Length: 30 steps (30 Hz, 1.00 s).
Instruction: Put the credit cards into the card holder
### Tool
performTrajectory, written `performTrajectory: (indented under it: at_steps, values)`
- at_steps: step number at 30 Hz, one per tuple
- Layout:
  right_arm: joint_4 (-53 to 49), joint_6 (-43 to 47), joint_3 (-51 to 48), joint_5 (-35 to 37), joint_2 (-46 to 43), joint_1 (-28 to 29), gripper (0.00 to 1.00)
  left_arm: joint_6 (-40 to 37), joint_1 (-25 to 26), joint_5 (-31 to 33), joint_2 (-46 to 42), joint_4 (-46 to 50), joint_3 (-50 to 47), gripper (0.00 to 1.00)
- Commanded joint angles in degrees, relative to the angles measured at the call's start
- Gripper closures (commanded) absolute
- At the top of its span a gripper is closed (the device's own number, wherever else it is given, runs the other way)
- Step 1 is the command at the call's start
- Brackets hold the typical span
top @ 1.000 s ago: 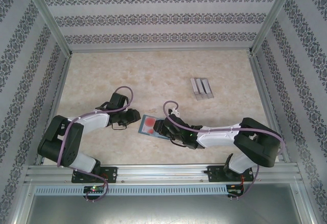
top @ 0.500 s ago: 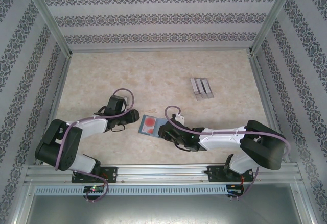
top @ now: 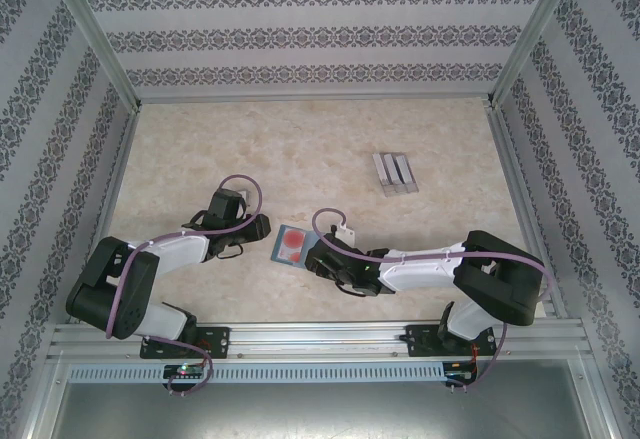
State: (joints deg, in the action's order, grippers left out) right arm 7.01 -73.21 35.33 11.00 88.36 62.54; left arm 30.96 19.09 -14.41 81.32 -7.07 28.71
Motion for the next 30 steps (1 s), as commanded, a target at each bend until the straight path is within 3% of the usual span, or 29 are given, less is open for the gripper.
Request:
performTrajectory:
  at_steps: [1, 8, 15, 26, 30]
  values:
    - [-2.86, -1.03, 1.23, 2.15, 0.52, 1.06, 0.54, -1.18, 0.32, 1.85, -0.19, 0.56, 0.14, 0.54]
    - [-9.43, -0.75, 3.66, 4.86, -1.04, 1.87, 0.51, -0.93, 0.25, 2.23, -0.02, 0.96, 0.34, 0.54]
    - [-8.12, -1.47, 5.27, 3.75, 3.54, 2.05, 0.50, -0.53, 0.30, 2.44, 0.64, 1.30, 0.64, 0.54]
    - [-3.51, 2.68, 9.99, -1.88, 10.32, 0.03, 0.68, 1.87, 0.30, 0.36, 1.74, -1.41, -0.66, 0.57]
    - [-2.10, 5.42, 11.64, -2.51, 10.79, 0.03, 0.70, 1.91, 0.33, 0.43, 1.40, -1.15, -0.58, 0.56]
